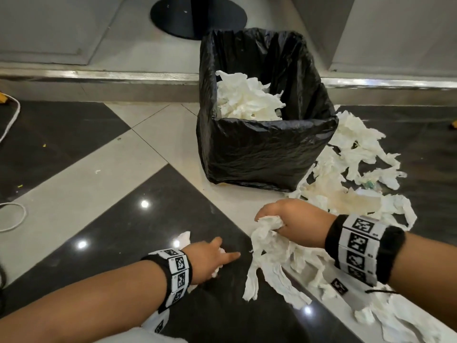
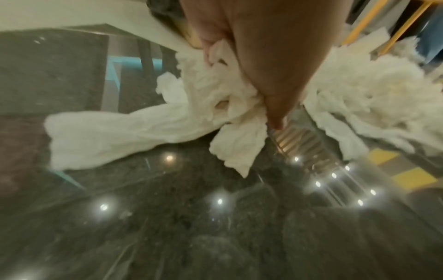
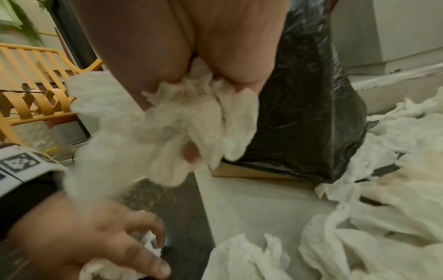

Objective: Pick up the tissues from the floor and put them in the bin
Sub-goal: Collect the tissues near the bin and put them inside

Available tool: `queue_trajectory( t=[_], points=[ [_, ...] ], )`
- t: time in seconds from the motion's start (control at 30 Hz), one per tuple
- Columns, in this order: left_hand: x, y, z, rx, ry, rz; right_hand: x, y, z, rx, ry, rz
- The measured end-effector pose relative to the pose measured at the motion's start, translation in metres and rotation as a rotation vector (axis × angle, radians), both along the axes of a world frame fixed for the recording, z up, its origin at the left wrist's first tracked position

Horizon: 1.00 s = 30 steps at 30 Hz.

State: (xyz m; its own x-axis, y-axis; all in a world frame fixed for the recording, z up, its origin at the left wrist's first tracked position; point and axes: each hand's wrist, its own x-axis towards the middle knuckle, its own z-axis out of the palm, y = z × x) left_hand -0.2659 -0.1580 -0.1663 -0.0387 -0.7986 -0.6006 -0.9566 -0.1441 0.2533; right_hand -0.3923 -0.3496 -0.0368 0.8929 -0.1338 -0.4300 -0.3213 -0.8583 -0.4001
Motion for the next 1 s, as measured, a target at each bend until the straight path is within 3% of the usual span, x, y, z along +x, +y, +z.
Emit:
queue_trajectory(
  t=[0.13,0.23,0.33,0.43,0.5,0.57,0.63,0.73,0.77,0.87,1.0],
  points=[
    [0.002,-0.004,-0.01,0.016,-0.066,-0.018,-0.007,-0.007,0.016,-0.05,-0.038,0.006],
    [0.009,-0.004,-0.01,0.06,-0.044,-0.004,0.004,-0.013,0.049,-0.052,-0.105,-0.116],
    [0.026,0.005,-0.004,0.013,0.021,0.162,0.027,-0.028,0.1,0.131,-0.398,-0.417],
    [0.054,0.026,0.014,-0.134,0.127,0.397,0.057,-0.053,0.152,0.292,-0.717,-0.597],
    [0.075,0.043,0.025,-0.23,0.154,0.557,0.082,-0.067,0.179,0.247,-0.949,-0.608],
    [0.091,0.058,0.042,-0.347,0.13,0.714,0.112,-0.079,0.192,0.102,-1.052,-0.592],
    [0.106,0.067,0.068,-0.464,0.126,0.88,0.147,-0.099,0.185,-0.055,-0.869,-0.628],
    [0.13,0.065,0.121,-0.659,0.056,0.997,0.176,-0.116,0.16,-0.19,-0.265,-0.631],
    [0.137,0.058,0.142,-0.726,0.043,1.031,0.176,-0.119,0.155,-0.211,-0.163,-0.596],
    [0.147,0.018,0.212,-0.98,0.191,1.088,0.161,-0.128,0.161,-0.149,-0.236,-0.61],
    [0.138,-0.068,0.292,-1.173,0.418,0.748,0.119,-0.135,0.17,-0.005,-0.386,-0.756]
  ],
)
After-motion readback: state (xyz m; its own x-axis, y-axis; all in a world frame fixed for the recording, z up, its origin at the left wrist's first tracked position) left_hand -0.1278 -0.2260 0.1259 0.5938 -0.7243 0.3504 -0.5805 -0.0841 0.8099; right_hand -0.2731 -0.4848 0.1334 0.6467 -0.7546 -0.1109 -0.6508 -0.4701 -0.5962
